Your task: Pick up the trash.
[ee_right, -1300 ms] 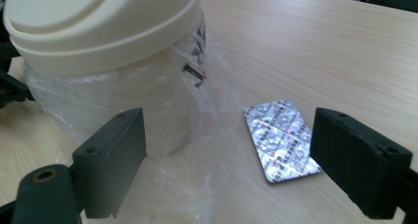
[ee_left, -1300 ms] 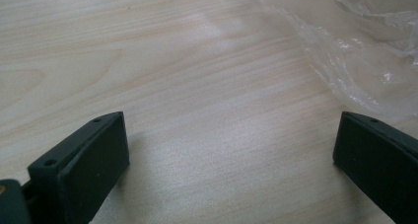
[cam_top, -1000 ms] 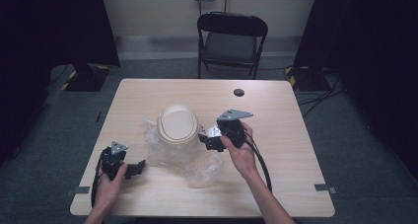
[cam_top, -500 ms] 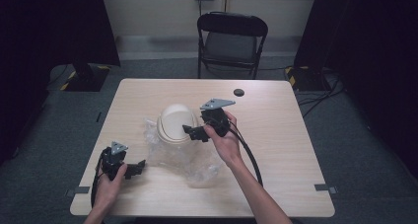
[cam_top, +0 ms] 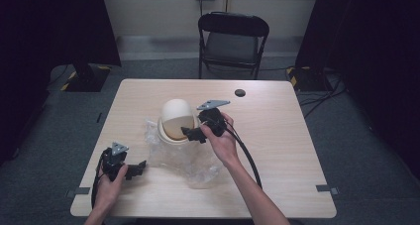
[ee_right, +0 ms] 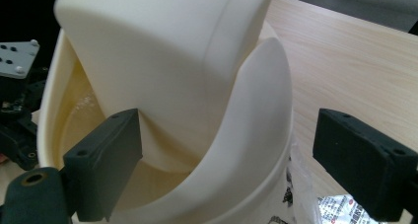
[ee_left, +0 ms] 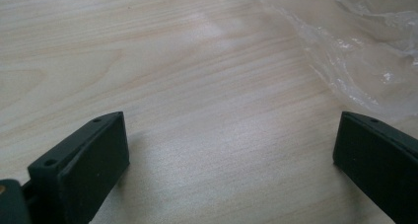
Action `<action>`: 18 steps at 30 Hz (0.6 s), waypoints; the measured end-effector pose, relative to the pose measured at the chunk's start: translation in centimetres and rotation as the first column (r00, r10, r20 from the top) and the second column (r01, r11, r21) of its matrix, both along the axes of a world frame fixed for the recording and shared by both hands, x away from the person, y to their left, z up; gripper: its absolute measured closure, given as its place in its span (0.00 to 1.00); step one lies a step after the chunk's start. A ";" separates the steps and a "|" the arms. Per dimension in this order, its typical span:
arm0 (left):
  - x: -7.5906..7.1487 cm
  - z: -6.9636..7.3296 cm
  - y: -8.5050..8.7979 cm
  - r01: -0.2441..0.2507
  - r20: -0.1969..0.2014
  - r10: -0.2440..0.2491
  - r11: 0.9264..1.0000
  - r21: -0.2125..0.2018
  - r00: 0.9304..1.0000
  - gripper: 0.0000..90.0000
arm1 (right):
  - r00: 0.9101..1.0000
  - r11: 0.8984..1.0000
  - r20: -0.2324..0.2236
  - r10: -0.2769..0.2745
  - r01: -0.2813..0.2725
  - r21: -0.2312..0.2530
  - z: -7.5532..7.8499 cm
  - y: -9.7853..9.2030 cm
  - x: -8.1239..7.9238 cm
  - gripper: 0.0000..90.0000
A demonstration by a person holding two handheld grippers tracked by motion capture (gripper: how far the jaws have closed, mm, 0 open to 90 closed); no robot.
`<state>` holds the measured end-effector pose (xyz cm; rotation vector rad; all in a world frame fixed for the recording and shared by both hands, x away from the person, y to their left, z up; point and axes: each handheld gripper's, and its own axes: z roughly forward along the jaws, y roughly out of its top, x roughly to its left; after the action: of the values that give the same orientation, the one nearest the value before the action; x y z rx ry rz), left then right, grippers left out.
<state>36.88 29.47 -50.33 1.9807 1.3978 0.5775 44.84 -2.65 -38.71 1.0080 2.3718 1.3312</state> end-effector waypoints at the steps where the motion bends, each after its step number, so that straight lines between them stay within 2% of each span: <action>1: 0.0 0.0 0.0 0.000 0.000 0.000 1.000 0.000 1.000 0.00 | 1.000 1.000 0.001 -0.004 0.004 -0.006 -0.1 0.1 0.1 0.13; 18: 0.0 0.0 0.0 0.000 0.000 0.000 1.000 0.000 1.000 0.00 | 0.999 0.999 -0.027 -0.047 0.046 -0.015 -1.1 1.1 1.6 0.14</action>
<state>36.88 29.46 -50.33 1.9802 1.3982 0.5774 46.44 -1.52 -39.86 1.0773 2.3592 1.2908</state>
